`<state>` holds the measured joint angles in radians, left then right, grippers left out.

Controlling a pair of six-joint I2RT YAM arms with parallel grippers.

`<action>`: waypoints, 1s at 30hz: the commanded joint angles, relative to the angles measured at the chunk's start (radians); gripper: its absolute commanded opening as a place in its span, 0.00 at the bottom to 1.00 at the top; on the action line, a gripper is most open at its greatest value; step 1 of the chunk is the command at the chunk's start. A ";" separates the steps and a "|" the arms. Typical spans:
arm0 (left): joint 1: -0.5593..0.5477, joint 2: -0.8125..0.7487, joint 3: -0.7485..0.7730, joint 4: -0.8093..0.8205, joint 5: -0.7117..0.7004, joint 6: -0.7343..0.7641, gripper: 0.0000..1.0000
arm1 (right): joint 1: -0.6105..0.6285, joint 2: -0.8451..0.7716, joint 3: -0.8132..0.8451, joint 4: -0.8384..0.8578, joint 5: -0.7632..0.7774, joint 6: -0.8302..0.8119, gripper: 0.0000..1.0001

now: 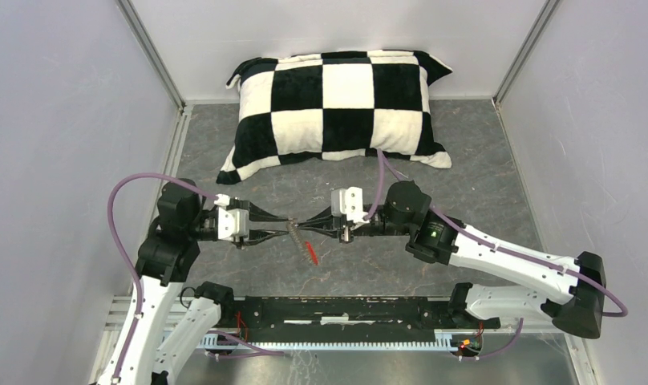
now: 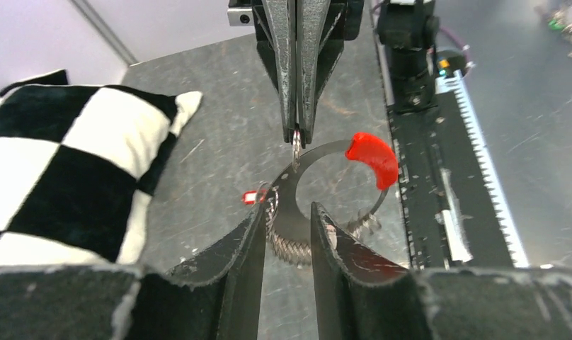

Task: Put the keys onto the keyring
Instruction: Adjust the keyring.

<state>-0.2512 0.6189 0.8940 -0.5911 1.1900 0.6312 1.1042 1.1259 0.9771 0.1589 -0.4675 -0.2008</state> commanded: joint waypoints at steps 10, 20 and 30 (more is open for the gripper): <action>-0.002 0.019 0.030 0.104 0.129 -0.222 0.36 | -0.003 0.002 -0.126 0.454 -0.031 0.198 0.01; -0.002 0.016 0.032 0.104 0.112 -0.207 0.33 | -0.001 0.035 -0.140 0.535 -0.050 0.262 0.01; -0.002 0.016 0.049 0.104 0.122 -0.220 0.30 | 0.006 0.057 -0.140 0.540 -0.050 0.265 0.01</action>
<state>-0.2512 0.6388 0.9047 -0.5163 1.2888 0.4614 1.1049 1.1778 0.8368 0.6392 -0.5117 0.0551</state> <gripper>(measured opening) 0.305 0.011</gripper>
